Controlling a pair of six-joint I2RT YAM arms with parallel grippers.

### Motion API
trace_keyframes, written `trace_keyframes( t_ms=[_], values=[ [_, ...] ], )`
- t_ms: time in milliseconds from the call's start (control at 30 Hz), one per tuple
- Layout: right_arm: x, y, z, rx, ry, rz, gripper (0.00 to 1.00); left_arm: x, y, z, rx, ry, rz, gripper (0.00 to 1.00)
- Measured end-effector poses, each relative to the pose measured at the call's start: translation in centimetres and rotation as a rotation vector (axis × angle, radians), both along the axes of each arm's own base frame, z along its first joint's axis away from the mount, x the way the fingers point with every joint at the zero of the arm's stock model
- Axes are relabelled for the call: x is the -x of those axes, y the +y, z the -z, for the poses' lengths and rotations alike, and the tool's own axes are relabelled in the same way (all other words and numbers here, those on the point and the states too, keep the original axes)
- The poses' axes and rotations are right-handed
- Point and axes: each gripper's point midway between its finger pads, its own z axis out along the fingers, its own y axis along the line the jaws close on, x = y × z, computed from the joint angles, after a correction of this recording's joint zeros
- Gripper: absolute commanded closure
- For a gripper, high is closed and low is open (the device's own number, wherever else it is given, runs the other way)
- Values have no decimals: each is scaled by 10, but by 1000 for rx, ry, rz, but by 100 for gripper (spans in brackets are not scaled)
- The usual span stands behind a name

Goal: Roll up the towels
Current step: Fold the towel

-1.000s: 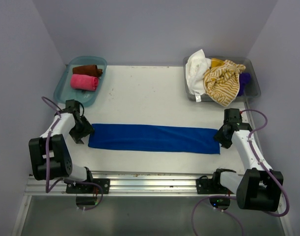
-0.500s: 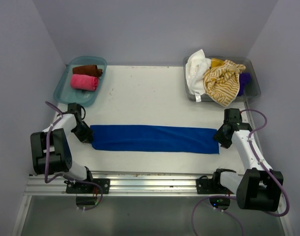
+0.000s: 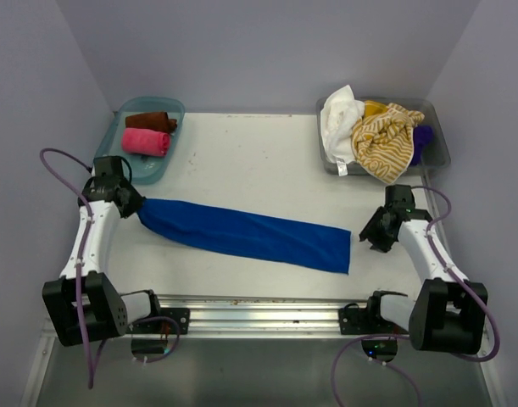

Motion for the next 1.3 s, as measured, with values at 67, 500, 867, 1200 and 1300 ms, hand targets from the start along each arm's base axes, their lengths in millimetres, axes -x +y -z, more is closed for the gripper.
trace_keyframes(
  t_ms=[67,500,867,1200,1300],
  values=[
    [-3,6,2,-23,-6,-23,57,-6,-3,-17,2,-56,20,100],
    [-4,45,37,-53,48,-160,73,-40,-115,-82,54,-243,428,100],
    [-10,50,40,-72,30,-160,78,-8,-278,-65,202,-176,853,100],
    [-12,51,41,-76,22,-154,78,26,-391,-53,263,-107,1072,100],
    [-13,51,41,-79,17,-154,76,27,-417,-48,269,-96,1112,100]
  ],
)
